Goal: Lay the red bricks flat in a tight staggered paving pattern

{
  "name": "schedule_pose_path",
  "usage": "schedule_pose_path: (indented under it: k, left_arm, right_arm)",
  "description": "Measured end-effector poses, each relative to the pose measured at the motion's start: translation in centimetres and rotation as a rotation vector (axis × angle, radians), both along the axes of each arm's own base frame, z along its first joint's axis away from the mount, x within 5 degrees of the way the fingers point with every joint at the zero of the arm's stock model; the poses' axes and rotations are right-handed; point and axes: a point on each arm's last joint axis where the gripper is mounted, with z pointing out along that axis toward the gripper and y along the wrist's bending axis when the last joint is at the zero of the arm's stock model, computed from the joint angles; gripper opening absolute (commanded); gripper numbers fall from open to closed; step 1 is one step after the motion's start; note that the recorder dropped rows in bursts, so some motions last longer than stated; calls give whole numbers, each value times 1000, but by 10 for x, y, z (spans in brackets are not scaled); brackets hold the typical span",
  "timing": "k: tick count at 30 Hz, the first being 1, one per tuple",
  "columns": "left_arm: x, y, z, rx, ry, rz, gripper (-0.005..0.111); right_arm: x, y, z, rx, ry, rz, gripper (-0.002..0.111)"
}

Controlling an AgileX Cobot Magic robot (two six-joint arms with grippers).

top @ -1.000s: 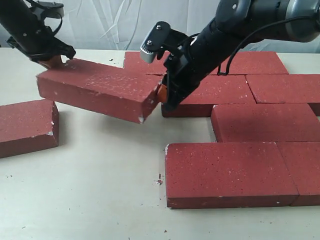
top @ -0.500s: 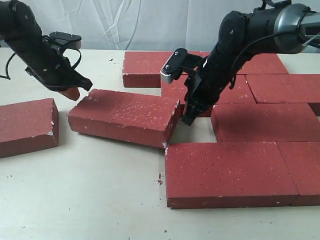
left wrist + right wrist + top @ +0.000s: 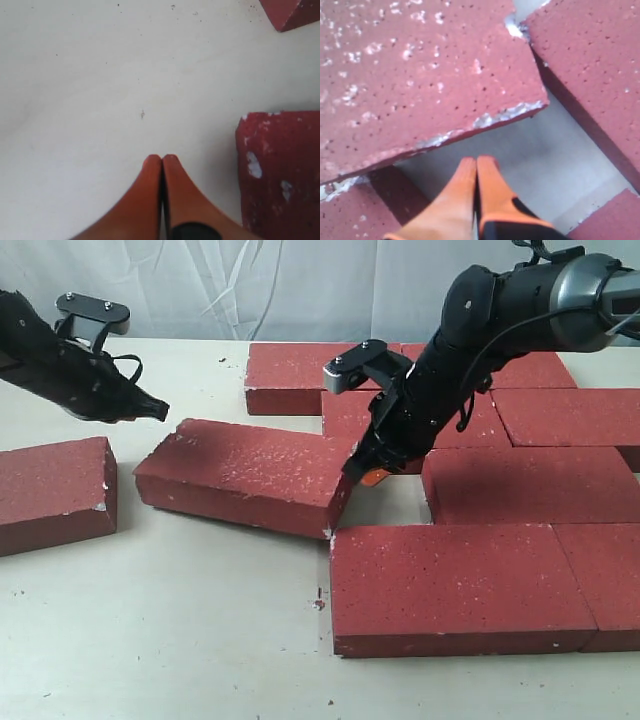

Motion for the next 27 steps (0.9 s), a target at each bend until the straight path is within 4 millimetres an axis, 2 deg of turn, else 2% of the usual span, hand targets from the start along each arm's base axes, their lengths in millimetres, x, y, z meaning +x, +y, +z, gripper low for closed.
schedule_pose_path:
  k: [8, 13, 16, 24, 27]
  left_arm:
    - [3, 0, -10, 0, 2, 7, 0]
    - [4, 0, -23, 5, 33, 7, 0]
    - [6, 0, -30, 9, 36, 10, 0]
    - [6, 0, -34, 13, 43, 7, 0]
    - [4, 0, -35, 16, 67, -5, 0]
  right_arm:
    - [11, 6, 3, 91, -88, -82, -1]
    - [19, 11, -18, 114, -111, -89, -1]
    - [21, 13, -24, 125, -123, -88, -1]
    - [1, 10, -7, 90, 6, 58, -1]
    - [-3, 7, -7, 61, 35, 98, -1]
